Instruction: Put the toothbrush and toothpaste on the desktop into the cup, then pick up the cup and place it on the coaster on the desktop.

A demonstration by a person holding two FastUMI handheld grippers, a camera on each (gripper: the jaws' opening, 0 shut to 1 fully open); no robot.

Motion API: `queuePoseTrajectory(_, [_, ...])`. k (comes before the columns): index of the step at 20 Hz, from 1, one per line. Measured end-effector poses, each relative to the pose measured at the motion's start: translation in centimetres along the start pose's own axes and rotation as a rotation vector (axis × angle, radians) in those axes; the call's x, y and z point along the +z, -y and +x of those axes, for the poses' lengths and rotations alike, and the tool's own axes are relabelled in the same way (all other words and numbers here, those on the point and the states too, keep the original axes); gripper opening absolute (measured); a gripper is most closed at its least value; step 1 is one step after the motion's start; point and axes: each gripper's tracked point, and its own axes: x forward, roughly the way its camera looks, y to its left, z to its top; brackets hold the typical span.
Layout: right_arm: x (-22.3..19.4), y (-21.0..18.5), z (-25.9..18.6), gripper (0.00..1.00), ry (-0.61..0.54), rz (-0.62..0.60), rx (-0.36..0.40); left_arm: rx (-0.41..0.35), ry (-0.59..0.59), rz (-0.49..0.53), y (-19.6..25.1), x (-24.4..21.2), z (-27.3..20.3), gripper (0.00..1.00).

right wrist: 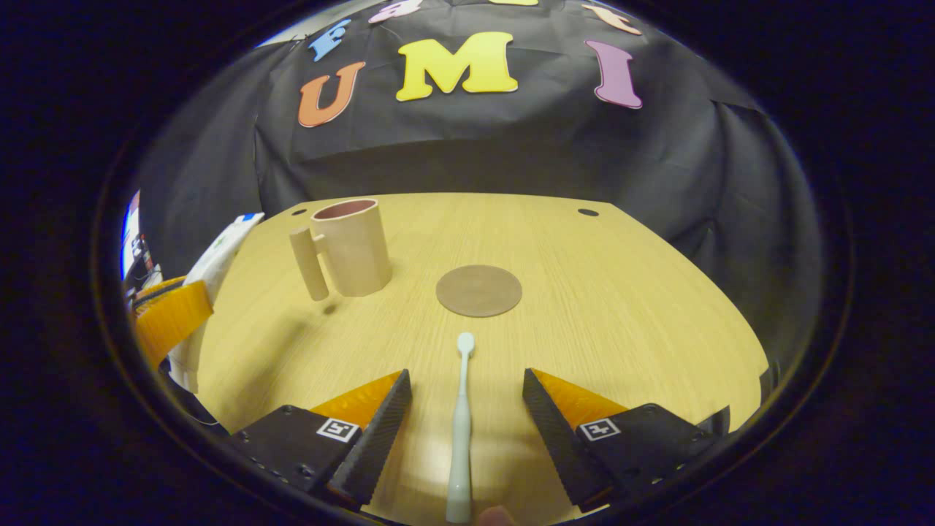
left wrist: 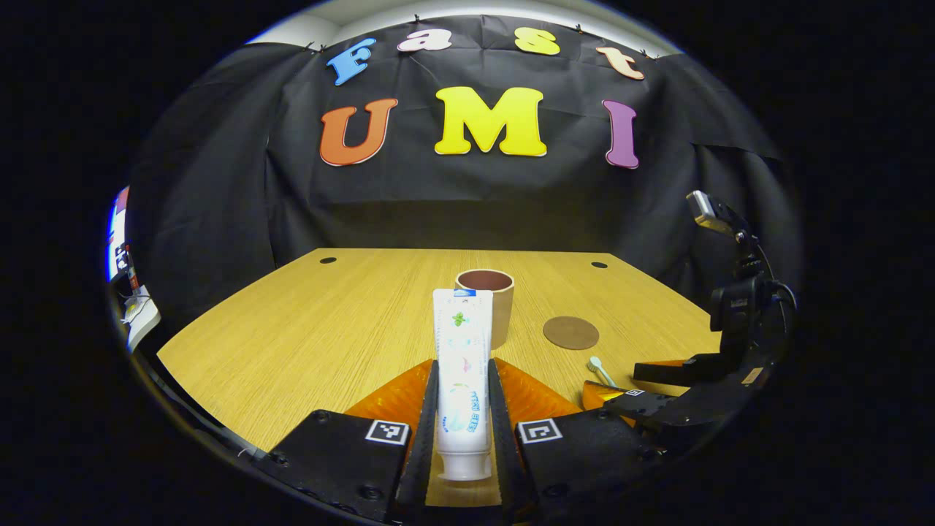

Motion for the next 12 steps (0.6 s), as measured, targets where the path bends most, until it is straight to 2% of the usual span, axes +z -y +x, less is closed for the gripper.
queuePoseTrajectory(1, [0.0, 0.2, 0.3, 0.84, -0.006, 0.005, -0.009, 0.002, 0.011, -0.002, -0.1, 0.4, -0.1, 0.40])
queuePoseTrajectory(4, [-0.1, -0.2, 0.7, 0.63, -0.035, 0.050, 0.006, 0.006, 0.026, -0.004, -0.3, 1.1, 0.0, 0.40])
queuePoseTrajectory(5, [-0.2, -0.3, 0.9, 0.42, -0.038, 0.053, 0.010, 0.006, 0.027, -0.006, -0.4, 1.2, 0.0, 0.40])
queuePoseTrajectory(6, [-0.1, -0.6, 0.8, 0.33, -0.038, 0.051, 0.030, 0.005, 0.029, -0.008, -0.3, 1.4, 0.1, 0.40])
queuePoseTrajectory(8, [-0.3, -0.9, 1.0, 0.02, -0.037, 0.035, 0.045, 0.003, 0.038, -0.006, -0.4, 1.8, 0.3, 0.40])
queuePoseTrajectory(12, [-0.2, -0.9, 0.7, 0.00, -0.036, 0.055, 0.080, -0.015, 0.081, -0.022, -0.1, 3.9, 0.7, 0.40])
